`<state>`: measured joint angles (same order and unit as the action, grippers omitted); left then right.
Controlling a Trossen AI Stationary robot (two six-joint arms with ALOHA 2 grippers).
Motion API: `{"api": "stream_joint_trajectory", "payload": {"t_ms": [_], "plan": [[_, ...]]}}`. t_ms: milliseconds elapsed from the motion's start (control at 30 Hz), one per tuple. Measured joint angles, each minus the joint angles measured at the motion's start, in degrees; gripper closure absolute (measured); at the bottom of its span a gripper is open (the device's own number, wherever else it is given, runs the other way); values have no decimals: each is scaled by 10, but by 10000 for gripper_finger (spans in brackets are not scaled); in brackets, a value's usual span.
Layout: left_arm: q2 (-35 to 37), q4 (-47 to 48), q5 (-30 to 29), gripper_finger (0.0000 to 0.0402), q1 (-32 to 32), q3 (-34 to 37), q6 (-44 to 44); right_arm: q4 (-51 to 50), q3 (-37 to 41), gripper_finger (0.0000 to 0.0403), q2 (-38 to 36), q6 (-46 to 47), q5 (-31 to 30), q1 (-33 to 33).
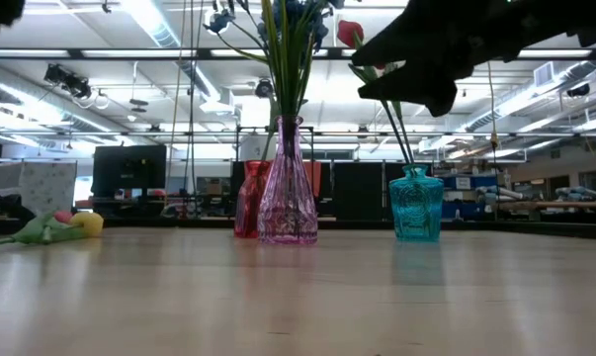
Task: Sort flowers into vase by color
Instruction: Put the blue flowers into the pink transparent vase
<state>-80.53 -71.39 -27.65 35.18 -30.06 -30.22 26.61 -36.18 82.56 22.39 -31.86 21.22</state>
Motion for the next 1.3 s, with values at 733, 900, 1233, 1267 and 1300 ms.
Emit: {"api": "stream_joint_trajectory", "payload": {"t_ms": [733,900,1233,1267,1300], "plan": [[-148,-130,89,378,-116,17,-75,403,16,140,256,-202,-90,-20],[-148,-131,89,379,-116,17,-87,432,12,104,309,-192,-19,-52],[-148,-131,82,380,-105,17,-114,427,-61,17,386,-219,-50,-81],[-148,-131,80,380,-103,17,-114,427,-67,17,392,-221,-56,-81],[-148,-131,78,380,-101,17,-114,427,-71,18,394,-220,-59,-81]]}}
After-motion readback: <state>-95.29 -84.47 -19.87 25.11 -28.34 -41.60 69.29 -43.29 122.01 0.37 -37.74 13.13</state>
